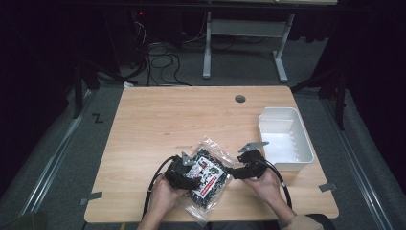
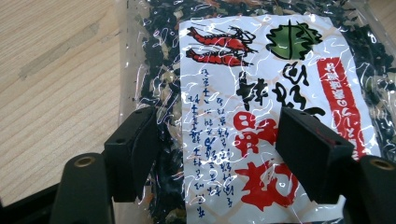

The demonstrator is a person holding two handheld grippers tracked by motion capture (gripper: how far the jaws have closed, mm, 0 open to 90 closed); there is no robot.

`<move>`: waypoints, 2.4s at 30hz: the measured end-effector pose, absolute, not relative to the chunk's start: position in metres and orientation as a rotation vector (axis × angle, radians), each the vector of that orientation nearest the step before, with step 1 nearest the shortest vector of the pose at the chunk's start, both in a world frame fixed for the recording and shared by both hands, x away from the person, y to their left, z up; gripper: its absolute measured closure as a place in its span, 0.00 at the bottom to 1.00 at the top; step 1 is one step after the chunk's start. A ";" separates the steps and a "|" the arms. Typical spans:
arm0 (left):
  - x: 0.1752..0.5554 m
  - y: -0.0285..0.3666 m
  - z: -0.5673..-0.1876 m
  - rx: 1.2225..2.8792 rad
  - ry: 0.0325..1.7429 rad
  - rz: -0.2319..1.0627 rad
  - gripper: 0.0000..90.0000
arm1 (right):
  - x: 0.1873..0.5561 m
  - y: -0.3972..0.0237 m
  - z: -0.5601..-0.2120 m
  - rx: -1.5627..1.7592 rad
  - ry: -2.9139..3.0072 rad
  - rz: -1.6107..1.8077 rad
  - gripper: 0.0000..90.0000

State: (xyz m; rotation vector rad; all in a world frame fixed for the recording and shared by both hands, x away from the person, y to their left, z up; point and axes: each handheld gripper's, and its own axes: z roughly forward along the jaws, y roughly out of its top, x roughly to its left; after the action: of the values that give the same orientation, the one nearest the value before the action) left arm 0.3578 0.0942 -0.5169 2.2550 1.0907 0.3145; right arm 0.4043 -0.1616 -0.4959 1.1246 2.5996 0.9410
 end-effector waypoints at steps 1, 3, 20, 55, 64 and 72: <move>0.358 0.094 -0.517 2.255 1.090 0.314 0.34 | 0.408 -0.159 -0.496 1.126 2.603 0.921 0.37; 0.358 0.094 -0.517 2.251 1.091 0.317 0.34 | 0.416 -0.155 -0.496 1.154 2.609 0.884 0.38; 0.356 0.089 -0.515 2.264 1.176 0.391 0.26 | 0.440 -0.146 -0.510 1.275 2.709 0.710 0.45; 0.358 0.098 -0.517 2.188 1.202 0.373 0.30 | 0.437 -0.150 -0.492 1.114 2.807 0.747 0.97; 0.359 0.108 -0.515 2.148 1.254 0.362 0.30 | 0.435 -0.165 -0.470 1.083 2.738 0.785 0.98; 0.359 0.109 -0.515 2.139 1.261 0.353 0.29 | 0.435 -0.173 -0.453 1.052 2.699 0.789 0.99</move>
State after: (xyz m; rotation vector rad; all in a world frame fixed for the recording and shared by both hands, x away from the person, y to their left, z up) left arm 0.3594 0.1093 -0.5154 2.1390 1.2613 0.3529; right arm 0.4353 -0.1730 -0.4530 1.0523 2.6993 0.7893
